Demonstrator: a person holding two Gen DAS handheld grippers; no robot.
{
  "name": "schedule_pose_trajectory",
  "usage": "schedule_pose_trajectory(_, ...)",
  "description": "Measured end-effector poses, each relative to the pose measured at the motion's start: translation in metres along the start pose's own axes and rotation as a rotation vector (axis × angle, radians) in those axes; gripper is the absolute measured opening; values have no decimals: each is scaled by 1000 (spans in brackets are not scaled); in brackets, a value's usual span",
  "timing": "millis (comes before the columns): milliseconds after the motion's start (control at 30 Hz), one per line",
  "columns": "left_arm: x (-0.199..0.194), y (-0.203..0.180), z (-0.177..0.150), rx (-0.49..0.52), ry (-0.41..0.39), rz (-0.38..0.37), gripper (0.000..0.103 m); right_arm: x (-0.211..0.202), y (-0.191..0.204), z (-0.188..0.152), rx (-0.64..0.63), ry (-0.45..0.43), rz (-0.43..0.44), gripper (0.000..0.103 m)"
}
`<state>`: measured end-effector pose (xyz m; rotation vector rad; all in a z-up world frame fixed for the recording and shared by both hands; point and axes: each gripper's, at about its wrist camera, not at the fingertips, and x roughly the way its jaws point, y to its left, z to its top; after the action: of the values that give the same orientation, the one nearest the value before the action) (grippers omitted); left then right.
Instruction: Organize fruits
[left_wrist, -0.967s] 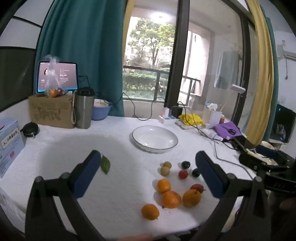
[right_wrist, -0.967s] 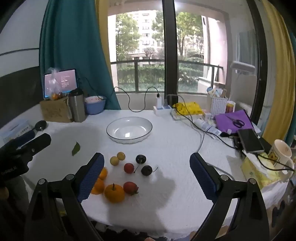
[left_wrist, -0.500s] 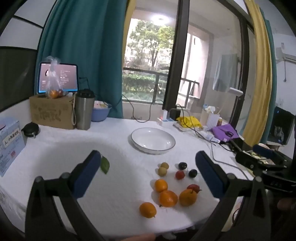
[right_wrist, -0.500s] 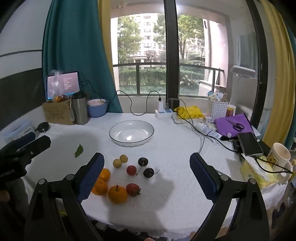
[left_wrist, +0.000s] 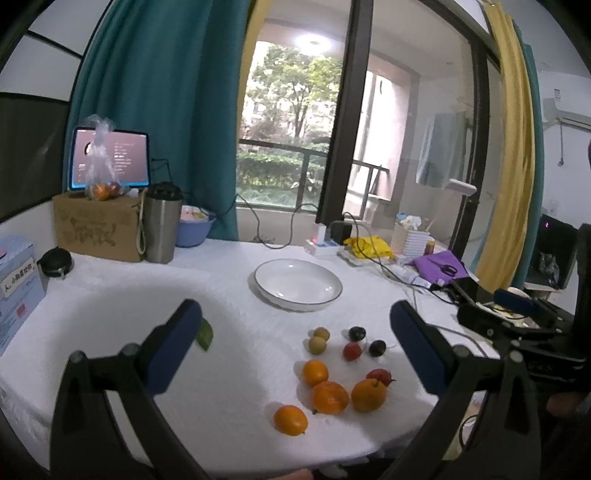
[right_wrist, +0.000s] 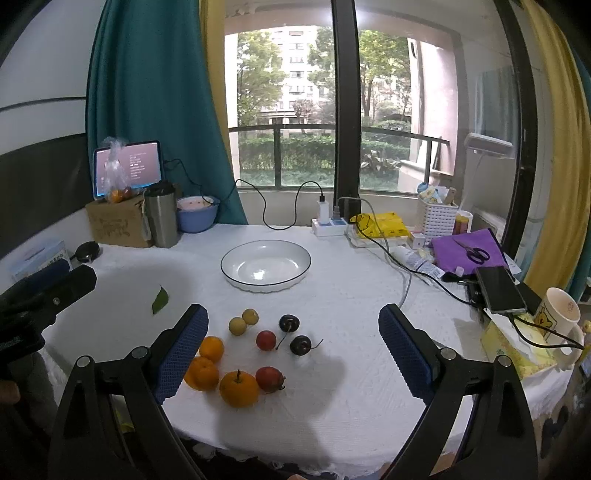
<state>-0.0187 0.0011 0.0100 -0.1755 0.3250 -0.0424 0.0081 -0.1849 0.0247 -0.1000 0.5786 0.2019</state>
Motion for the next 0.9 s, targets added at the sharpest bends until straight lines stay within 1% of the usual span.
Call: schedule_pose_trajectory(900,0,-4,-1,10,-2,-3,103,0,-3,-2,3,-1,2,96)
